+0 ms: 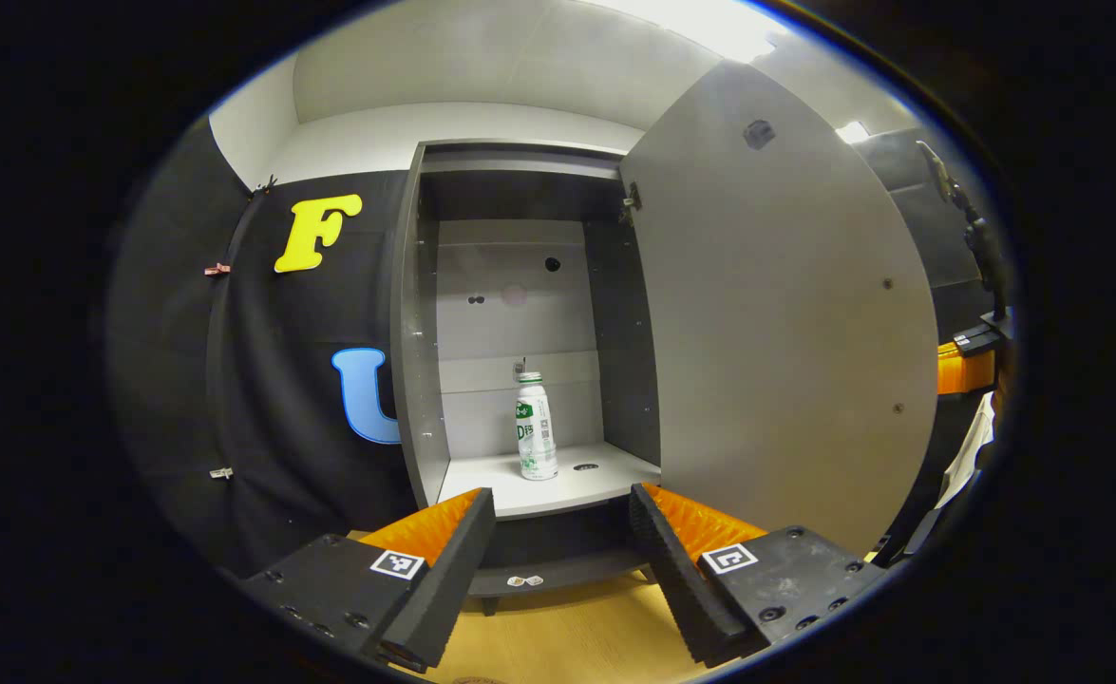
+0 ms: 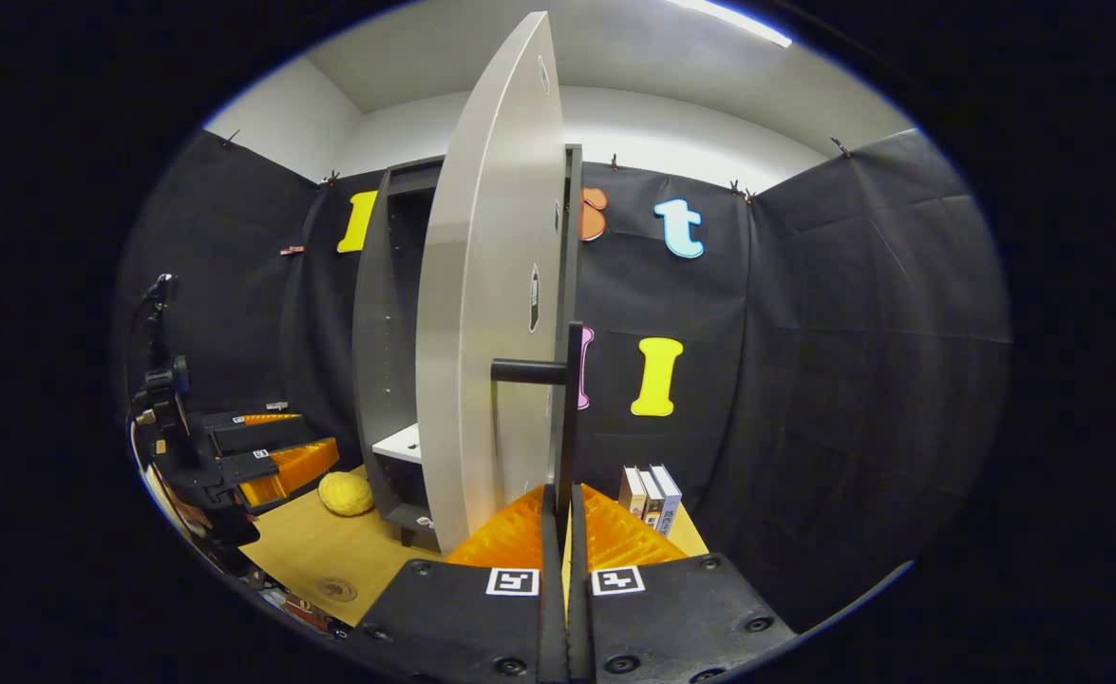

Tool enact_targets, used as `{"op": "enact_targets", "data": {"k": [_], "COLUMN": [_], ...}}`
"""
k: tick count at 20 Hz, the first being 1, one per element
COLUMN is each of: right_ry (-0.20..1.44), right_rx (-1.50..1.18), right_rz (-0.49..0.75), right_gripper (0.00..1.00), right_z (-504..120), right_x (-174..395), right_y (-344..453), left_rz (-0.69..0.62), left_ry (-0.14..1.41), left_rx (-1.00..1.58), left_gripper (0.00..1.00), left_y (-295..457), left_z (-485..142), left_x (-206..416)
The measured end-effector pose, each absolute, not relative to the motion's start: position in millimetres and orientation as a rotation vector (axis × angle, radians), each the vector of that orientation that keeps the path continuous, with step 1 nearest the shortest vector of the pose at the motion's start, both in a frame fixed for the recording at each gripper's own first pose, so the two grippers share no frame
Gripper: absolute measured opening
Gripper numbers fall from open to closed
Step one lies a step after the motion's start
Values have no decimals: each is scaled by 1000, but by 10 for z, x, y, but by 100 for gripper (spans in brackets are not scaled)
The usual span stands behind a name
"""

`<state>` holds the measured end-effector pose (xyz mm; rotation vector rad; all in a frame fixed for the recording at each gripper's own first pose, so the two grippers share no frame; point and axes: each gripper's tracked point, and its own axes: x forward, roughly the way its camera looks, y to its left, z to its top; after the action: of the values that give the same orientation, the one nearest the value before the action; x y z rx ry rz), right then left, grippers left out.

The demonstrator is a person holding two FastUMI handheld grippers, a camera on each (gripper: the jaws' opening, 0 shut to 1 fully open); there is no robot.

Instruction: Open the cabinet door with the right hand, grasp the bottle in the cabinet with the left hand and place it on the coaster, then close the cabinet door with the right hand.

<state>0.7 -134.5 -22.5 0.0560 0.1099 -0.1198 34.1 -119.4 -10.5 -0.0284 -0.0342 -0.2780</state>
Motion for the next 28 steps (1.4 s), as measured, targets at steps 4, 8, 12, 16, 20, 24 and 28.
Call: {"op": "enact_targets", "data": {"k": [4,8,12,16,20,24,28], "right_ry": [108,108,114,162,196,221,219], "right_rx": [62,78,116,55,-59,-53,-41], "right_rz": [-120,-132,-159,-177,-245,-283,-344], "right_gripper": [6,6,10,10,7,5,7], "right_z": [-220,-229,-233,-344,-427,-450,-403], "right_x": [14,-50,-255,-374,-336,-397,-385], "right_y": [-1355,-1332,-1367,-1255,-1263,-1241,-1296], "left_rz": [-283,-258,-261,-266,-274,-254,-248], "left_ry": [-54,-80,-111,-121,-85,-36,-23], "left_rx": [-19,-23,-35,-29,-42,-62,-26], "left_gripper": [90,94,92,92,92,92,92], "left_y": [-1214,-1239,-1340,-1462,-1561,-1540,-1545], "left_z": [-20,63,139,79,-167,-417,-510], "left_x": [657,1153,1720,2304,2895,3316,3577]}}
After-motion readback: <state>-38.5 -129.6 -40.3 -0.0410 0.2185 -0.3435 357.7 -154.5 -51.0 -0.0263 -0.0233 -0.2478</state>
